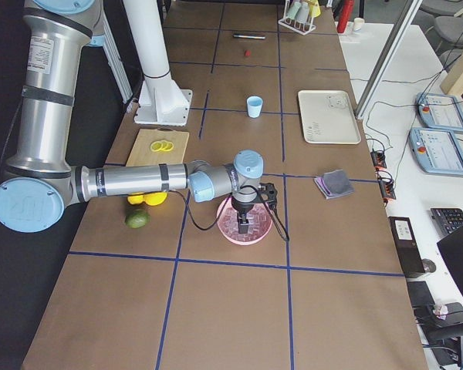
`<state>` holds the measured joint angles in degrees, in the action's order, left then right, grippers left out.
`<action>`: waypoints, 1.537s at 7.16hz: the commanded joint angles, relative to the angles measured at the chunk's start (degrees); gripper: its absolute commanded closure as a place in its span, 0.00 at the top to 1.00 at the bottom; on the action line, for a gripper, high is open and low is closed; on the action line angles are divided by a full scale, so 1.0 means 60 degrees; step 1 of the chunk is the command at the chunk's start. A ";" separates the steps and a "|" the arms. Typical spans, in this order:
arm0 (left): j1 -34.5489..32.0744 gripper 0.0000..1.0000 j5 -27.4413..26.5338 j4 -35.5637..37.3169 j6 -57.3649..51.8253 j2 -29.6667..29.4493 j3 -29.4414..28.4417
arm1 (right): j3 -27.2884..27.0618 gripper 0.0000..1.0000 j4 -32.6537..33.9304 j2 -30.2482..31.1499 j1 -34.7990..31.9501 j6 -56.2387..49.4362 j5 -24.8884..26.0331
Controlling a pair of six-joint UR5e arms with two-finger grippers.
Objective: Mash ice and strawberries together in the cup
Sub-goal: 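Release the ice cube into the cup and return right gripper to bowl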
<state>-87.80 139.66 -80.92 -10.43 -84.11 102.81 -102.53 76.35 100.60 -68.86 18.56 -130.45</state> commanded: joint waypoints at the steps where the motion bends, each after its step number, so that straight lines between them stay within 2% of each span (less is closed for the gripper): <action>1: 0.0000 1.00 0.0014 -0.0005 0.0010 0.0000 0.0004 | 0.0389 0.99 -0.0347 -0.0024 0.0182 0.0027 -0.0011; 4: 0.0000 1.00 0.0015 -0.0005 0.0039 0.0000 0.0122 | 0.0623 0.97 -0.0347 -0.0272 0.0373 0.0041 -0.0012; 5: 0.0000 1.00 0.0015 -0.0005 0.0039 0.0000 0.0136 | 0.0653 0.91 -0.0347 -0.0288 0.0374 0.0041 -0.0011; 7: 0.0000 1.00 0.0015 -0.0005 0.0039 0.0000 0.0151 | 0.0653 0.60 -0.0347 -0.0404 0.0374 0.0056 -0.0026; 8: 0.0000 1.00 0.0000 -0.0005 0.0039 0.0000 0.0151 | 0.0653 0.49 -0.0347 -0.0405 0.0374 0.0056 -0.0026; 10: 0.0000 1.00 0.0014 -0.0005 0.0039 0.0000 0.0136 | 0.0639 0.12 -0.0361 -0.0405 0.0359 0.0041 -0.0012; 11: 0.0000 1.00 0.0015 -0.0005 0.0039 0.0000 0.0136 | 0.0639 0.00 -0.0361 -0.0391 0.0359 0.0027 -0.0011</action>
<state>-87.80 139.72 -80.95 -10.19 -84.11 103.64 -98.66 74.19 98.20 -66.67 18.82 -130.55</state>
